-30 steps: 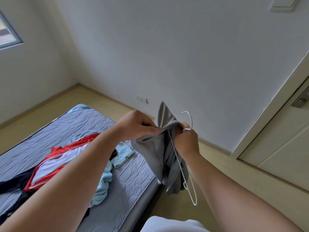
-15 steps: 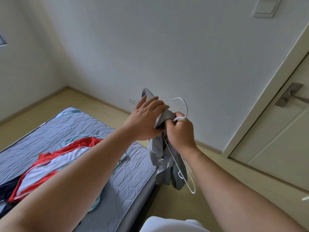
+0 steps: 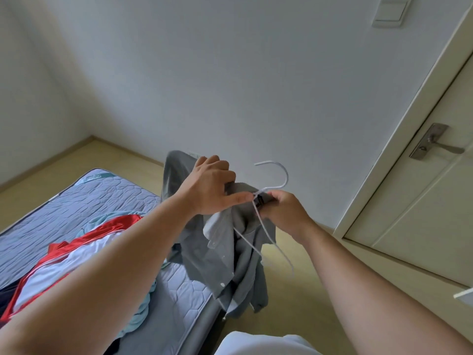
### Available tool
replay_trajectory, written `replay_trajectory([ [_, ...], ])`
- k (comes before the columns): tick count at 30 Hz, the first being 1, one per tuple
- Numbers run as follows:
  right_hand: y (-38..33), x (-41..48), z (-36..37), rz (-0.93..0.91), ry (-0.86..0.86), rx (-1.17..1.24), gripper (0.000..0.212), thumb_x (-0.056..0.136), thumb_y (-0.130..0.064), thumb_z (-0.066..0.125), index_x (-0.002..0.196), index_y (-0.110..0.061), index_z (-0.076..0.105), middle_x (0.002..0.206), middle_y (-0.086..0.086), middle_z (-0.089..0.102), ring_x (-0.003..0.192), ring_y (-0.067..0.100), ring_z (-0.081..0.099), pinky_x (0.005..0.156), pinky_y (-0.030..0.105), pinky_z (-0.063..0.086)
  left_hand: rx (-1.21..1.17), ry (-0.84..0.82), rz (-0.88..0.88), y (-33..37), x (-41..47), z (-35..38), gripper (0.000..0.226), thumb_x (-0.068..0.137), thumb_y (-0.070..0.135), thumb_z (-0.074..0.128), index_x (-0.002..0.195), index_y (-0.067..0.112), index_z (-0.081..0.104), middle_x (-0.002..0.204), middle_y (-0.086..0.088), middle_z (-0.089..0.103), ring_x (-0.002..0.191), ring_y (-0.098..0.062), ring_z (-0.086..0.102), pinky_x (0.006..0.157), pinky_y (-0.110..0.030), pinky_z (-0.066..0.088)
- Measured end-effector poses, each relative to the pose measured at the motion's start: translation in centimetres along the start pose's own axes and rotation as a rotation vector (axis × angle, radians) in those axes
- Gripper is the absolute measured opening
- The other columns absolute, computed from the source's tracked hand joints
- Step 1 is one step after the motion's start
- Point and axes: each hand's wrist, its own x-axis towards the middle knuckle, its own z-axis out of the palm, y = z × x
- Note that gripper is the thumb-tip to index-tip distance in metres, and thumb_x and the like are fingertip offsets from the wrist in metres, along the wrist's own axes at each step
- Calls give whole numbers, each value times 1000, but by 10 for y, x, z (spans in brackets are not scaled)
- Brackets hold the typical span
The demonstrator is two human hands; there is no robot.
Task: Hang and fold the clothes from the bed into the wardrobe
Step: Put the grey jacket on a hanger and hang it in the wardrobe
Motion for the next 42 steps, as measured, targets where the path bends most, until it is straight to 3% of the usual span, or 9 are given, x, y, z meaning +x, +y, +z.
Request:
replay_trajectory([
  [5,13,5,14,-77,141,-405,40,78,-45,70,61,-17,48,67,7,57,71,32,52,56,35,41,-26,141,-106,4,3,-8,75,72,93,42,49,22,41,59,9,37,74,-16,41,83,-33,32],
  [13,20,12,19,109,190,-177,4,95,-18,49,93,-16,46,82,5,58,70,24,56,54,35,37,134,77,-227,-23,-6,-19,77,58,106,35,52,30,46,66,16,39,81,-13,39,84,-31,27],
  [19,6,11,12,-4,143,23,17,89,-33,58,96,-31,43,81,2,61,67,20,59,56,38,44,180,139,-324,-45,-20,-20,70,65,104,34,50,36,38,65,17,43,81,-14,44,84,-35,32],
  [22,1,12,2,-134,13,-213,38,80,-46,70,103,-33,43,86,-9,64,74,14,64,58,30,46,134,130,-336,-54,-26,-20,72,66,102,32,51,33,41,65,13,46,83,-16,48,87,-35,34],
  [25,6,18,-8,-228,30,-616,37,85,-24,67,113,-29,43,101,-4,61,81,22,62,60,30,45,72,109,-338,-59,-30,-18,77,65,101,35,52,26,47,65,10,47,83,-16,48,89,-35,35],
  [30,15,16,-14,-152,243,-872,37,80,-8,60,113,-17,47,115,10,47,92,31,50,75,35,43,14,102,-310,-59,-28,-18,75,69,98,37,52,25,43,63,9,44,78,-15,45,86,-37,36],
  [34,19,14,-15,-174,399,-869,46,79,-9,68,118,-17,46,119,13,47,101,31,49,81,39,43,-11,93,-325,-60,-25,-17,75,70,98,37,51,25,39,62,8,44,75,-15,46,84,-36,35],
  [38,19,9,-18,-237,439,-807,77,71,0,72,137,-22,40,130,15,44,109,31,49,83,40,44,-34,81,-334,-62,-23,-11,76,70,99,38,51,25,35,59,7,42,69,-9,43,80,-35,34],
  [42,19,5,-25,-273,477,-775,59,71,4,69,120,-19,47,118,10,50,99,30,52,79,40,44,-74,37,-329,-66,-23,-10,73,70,95,44,52,25,35,60,6,42,67,-4,42,74,-34,30],
])
